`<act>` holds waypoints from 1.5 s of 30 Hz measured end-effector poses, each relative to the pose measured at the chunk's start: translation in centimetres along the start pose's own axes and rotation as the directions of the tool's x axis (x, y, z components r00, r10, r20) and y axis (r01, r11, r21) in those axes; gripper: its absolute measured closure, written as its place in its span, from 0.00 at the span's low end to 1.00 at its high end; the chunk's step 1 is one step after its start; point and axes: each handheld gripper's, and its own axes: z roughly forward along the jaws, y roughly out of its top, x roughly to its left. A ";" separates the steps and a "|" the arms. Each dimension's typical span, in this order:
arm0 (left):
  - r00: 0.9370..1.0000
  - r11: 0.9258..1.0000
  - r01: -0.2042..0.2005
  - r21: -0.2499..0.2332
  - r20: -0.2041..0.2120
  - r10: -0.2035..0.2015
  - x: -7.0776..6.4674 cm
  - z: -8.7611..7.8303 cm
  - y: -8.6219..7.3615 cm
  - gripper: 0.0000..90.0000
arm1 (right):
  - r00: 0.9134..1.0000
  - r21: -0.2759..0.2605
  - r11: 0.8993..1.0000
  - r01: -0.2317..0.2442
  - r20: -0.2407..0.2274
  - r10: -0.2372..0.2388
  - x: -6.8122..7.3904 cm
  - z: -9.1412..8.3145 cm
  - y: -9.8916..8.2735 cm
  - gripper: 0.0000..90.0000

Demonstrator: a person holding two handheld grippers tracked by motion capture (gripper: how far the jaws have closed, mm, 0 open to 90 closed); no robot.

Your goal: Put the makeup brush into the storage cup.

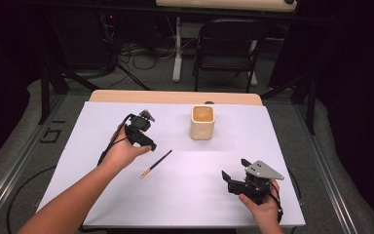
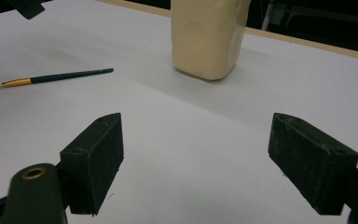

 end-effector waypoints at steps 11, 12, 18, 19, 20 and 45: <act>1.000 0.998 0.019 0.056 -0.005 -0.019 0.2 0.4 0.0 0.50 | 1.000 0.002 1.000 0.001 -0.001 -0.001 0.0 0.0 0.0 0.20; 1.000 0.998 0.020 0.060 -0.004 -0.019 0.2 0.5 0.0 0.50 | 1.000 0.002 1.000 0.001 -0.001 -0.001 0.0 0.0 0.0 0.20; 1.000 0.996 0.025 0.080 -0.001 -0.025 0.3 0.6 0.0 0.50 | 1.000 0.001 1.000 0.002 -0.002 -0.002 0.0 0.0 0.0 0.20; 1.000 0.996 0.025 0.081 -0.001 -0.025 0.3 0.6 -0.1 0.50 | 1.000 0.001 1.000 0.002 -0.001 -0.002 0.0 0.0 0.0 0.20; 1.000 0.996 0.025 0.084 -0.001 -0.025 0.3 0.7 0.0 0.50 | 1.000 -0.001 1.000 0.001 -0.003 -0.001 0.0 0.0 0.0 0.20; 0.999 0.993 0.040 0.114 -0.001 -0.040 0.4 1.1 0.0 0.51 | 1.000 0.005 1.000 0.002 -0.004 -0.002 0.0 0.0 0.0 0.20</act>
